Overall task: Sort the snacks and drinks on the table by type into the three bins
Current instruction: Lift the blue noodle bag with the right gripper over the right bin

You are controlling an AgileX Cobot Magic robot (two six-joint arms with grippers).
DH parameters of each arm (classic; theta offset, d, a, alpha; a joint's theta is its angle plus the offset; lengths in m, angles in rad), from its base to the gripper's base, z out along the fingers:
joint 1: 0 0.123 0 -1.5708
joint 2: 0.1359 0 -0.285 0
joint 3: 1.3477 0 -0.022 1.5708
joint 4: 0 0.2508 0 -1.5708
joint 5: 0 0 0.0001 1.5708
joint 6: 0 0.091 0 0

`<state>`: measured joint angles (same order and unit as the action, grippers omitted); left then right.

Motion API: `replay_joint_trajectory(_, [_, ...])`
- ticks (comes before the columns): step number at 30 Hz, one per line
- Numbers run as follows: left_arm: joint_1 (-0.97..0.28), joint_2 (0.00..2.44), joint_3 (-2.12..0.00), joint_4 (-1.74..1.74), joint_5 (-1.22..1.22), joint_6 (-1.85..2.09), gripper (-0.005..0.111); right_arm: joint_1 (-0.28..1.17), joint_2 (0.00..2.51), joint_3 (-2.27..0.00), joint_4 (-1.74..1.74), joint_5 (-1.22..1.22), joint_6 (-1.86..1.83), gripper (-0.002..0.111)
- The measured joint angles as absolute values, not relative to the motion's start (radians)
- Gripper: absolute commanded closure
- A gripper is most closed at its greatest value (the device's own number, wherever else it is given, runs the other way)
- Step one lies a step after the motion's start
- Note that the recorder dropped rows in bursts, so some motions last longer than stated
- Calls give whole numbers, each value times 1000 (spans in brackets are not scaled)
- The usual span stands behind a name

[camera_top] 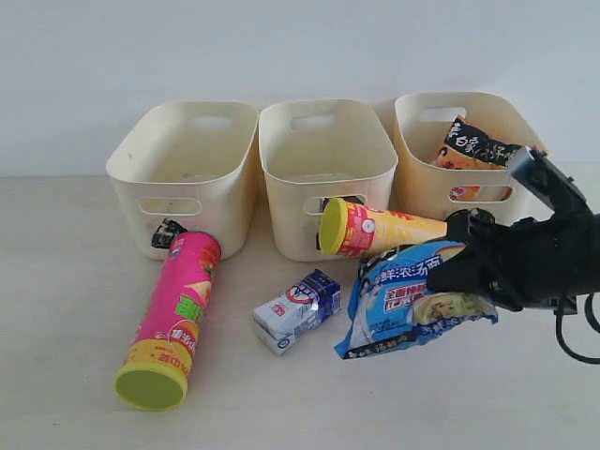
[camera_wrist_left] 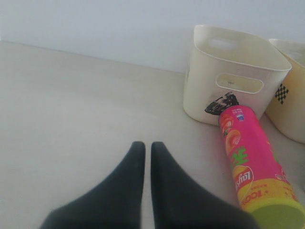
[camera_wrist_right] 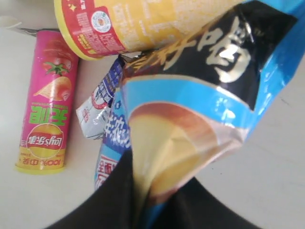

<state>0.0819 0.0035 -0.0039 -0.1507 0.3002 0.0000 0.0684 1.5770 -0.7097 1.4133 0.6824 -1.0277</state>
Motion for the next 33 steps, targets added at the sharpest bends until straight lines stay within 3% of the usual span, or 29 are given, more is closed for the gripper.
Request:
replay_joint_trajectory(13, [82,4,-4,-151,300,0,102,68,1425,-710,1412,733,-1019,108])
replay_joint_trajectory(33, [82,4,-4,-151,300,0,102,68,1421,-886,1382,958,-964,108])
